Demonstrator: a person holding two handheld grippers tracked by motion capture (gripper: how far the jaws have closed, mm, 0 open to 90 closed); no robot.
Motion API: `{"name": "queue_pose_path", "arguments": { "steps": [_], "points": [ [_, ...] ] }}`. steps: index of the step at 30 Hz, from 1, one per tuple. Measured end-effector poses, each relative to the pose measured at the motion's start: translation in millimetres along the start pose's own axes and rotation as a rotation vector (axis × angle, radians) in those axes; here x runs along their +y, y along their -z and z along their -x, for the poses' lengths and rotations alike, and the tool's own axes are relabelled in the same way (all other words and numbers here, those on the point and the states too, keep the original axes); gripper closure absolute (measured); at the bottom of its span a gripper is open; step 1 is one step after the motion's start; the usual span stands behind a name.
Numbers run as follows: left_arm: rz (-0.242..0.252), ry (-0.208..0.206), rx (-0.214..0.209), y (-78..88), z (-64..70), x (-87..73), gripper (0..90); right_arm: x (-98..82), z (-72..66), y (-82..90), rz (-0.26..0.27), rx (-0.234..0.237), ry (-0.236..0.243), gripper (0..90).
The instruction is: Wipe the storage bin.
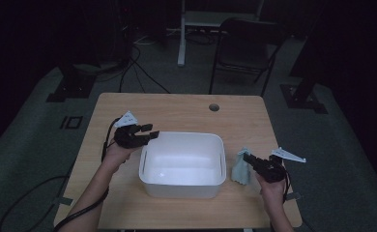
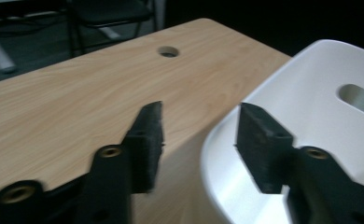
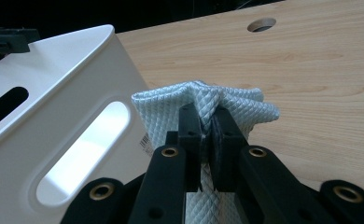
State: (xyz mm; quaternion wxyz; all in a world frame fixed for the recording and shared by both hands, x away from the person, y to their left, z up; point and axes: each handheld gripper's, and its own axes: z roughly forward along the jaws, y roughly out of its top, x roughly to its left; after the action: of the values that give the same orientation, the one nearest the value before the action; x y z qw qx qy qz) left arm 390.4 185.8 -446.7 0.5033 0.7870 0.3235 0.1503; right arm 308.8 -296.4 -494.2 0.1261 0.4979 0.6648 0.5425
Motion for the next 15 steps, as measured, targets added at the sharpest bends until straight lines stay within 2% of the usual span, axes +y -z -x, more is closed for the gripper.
{"name": "queue_pose_path", "arguments": {
  "steps": [2, 4, 8, 15],
  "points": [
    [-0.016, -0.013, 0.002, -3.8, 1.7, -0.6, 62.2, -0.2, 0.6, 0.2, 0.001, 0.000, -0.004, 84.4],
    [-0.024, -0.013, -0.022, -5.8, 2.4, -1.1, 67.8, -0.3, 1.6, 0.8, 0.002, -0.002, -0.004, 84.4],
    [-0.026, -0.036, 0.005, -5.5, 4.9, -1.5, 73.9, -0.4, 3.1, 1.6, 0.004, -0.005, -0.009, 84.4],
    [-0.007, -0.006, 0.065, 5.1, 7.4, -9.1, 80.9, -1.1, 5.1, 2.0, 0.004, -0.005, -0.020, 84.5]
  ]
}}
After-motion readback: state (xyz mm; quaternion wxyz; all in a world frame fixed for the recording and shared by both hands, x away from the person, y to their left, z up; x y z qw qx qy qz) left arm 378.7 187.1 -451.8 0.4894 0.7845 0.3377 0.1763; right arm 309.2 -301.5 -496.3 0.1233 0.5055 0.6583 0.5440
